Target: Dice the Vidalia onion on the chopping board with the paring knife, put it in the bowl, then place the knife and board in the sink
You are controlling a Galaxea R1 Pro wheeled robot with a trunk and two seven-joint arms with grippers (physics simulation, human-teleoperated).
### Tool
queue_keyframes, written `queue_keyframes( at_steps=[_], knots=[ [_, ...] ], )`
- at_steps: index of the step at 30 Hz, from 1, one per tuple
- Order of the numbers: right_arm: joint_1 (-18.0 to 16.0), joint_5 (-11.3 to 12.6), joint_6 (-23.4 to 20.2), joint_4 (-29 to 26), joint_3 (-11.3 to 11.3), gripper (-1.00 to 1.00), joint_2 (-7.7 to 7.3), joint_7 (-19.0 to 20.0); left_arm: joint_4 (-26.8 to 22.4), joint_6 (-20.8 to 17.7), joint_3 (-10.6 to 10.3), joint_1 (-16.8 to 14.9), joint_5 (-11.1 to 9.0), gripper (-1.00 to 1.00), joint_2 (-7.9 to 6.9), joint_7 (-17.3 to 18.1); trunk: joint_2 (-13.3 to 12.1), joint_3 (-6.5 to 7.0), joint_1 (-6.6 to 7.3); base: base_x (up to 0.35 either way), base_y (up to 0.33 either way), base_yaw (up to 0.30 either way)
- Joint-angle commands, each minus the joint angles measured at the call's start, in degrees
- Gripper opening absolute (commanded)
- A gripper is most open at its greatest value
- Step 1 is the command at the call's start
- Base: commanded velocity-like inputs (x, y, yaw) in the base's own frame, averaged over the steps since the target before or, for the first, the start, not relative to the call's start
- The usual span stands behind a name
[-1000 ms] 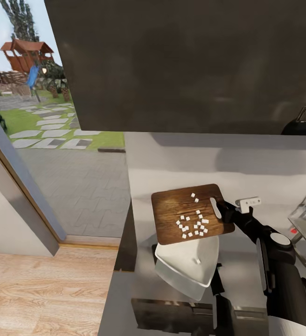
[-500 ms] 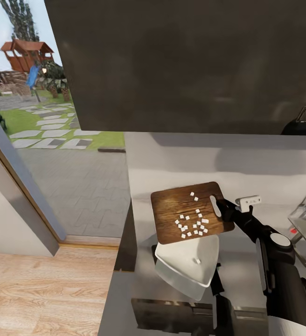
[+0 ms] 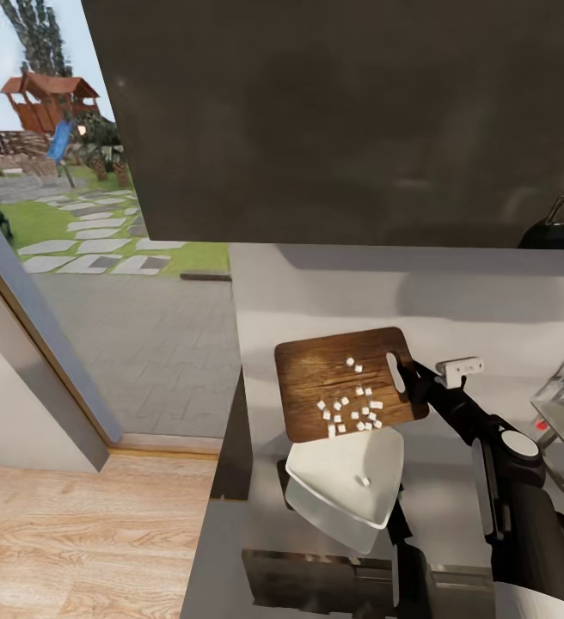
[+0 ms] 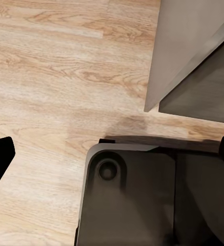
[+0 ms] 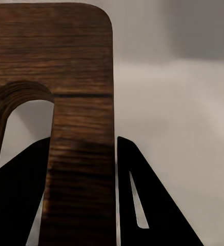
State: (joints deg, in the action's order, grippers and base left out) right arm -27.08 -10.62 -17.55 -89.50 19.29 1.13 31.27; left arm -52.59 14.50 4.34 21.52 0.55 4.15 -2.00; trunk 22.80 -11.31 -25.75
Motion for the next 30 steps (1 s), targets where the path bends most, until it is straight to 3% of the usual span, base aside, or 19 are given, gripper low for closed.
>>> queue_keyframes(
  at_steps=[1, 30],
  knots=[
    [-0.08, -0.37, -0.11, -0.07, 0.18, -1.00, 0.08, 0.55, -0.06, 0.09, 0.06, 0.01, 0.07, 1.00, 0.02, -0.11, 0.11, -0.10, -0.04, 0.000, 0.000, 0.000],
    [-0.08, -0.37, 1.20, -0.05, 0.13, -1.00, 0.10, 0.55, 0.03, 0.09, 0.06, 0.01, 0.07, 1.00, 0.02, -0.11, 0.11, -0.10, -0.04, 0.000, 0.000, 0.000]
  ],
)
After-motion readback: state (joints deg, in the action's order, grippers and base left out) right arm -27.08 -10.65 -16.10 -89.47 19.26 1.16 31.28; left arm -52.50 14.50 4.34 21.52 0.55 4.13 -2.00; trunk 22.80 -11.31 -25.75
